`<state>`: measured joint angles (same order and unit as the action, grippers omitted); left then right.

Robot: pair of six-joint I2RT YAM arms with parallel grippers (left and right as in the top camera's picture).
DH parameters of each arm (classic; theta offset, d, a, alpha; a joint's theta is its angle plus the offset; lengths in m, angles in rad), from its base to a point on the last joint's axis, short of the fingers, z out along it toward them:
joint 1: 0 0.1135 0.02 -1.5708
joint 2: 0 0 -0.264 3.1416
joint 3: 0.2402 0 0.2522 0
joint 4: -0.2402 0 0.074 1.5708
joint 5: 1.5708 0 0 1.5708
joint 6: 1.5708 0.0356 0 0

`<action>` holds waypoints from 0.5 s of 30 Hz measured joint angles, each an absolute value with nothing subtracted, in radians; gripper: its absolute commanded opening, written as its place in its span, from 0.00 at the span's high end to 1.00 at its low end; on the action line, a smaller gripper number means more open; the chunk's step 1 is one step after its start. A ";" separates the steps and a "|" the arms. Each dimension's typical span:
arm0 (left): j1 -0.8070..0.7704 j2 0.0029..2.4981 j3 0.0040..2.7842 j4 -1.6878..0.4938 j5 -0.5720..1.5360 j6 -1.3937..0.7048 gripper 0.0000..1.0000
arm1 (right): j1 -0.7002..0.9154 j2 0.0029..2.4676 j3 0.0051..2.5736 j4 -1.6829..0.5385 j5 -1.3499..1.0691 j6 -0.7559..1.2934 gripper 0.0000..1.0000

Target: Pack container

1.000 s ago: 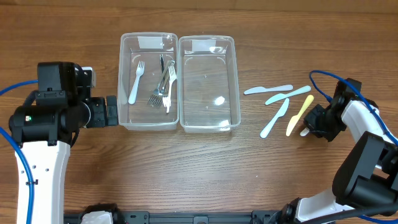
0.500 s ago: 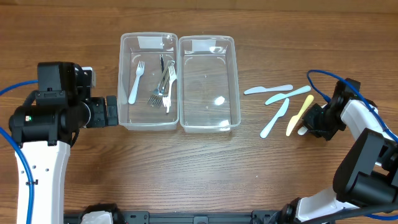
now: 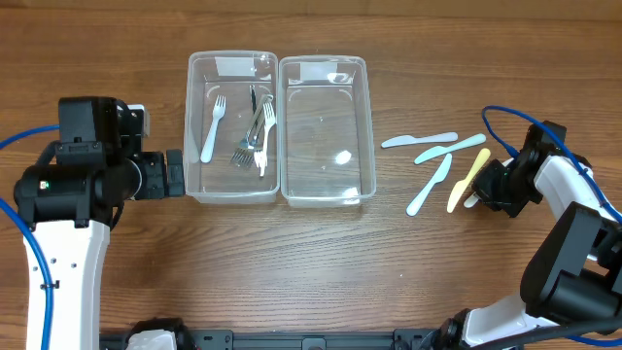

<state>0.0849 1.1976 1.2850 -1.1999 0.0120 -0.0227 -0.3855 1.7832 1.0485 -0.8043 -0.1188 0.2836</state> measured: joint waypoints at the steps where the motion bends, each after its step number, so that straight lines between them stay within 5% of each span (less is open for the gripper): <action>1: 0.085 1.198 1.285 -1.200 0.012 -0.023 0.00 | -0.385 1.783 1.048 -0.804 -0.119 0.284 0.96; 15: 0.085 1.198 1.285 -1.200 0.012 -0.023 0.00 | -0.385 1.783 1.053 -0.801 -0.123 0.279 0.96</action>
<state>0.0849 1.1976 1.2850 -1.1999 0.0120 -0.0227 -0.3855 1.7832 1.0531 -0.8009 -0.1226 0.2794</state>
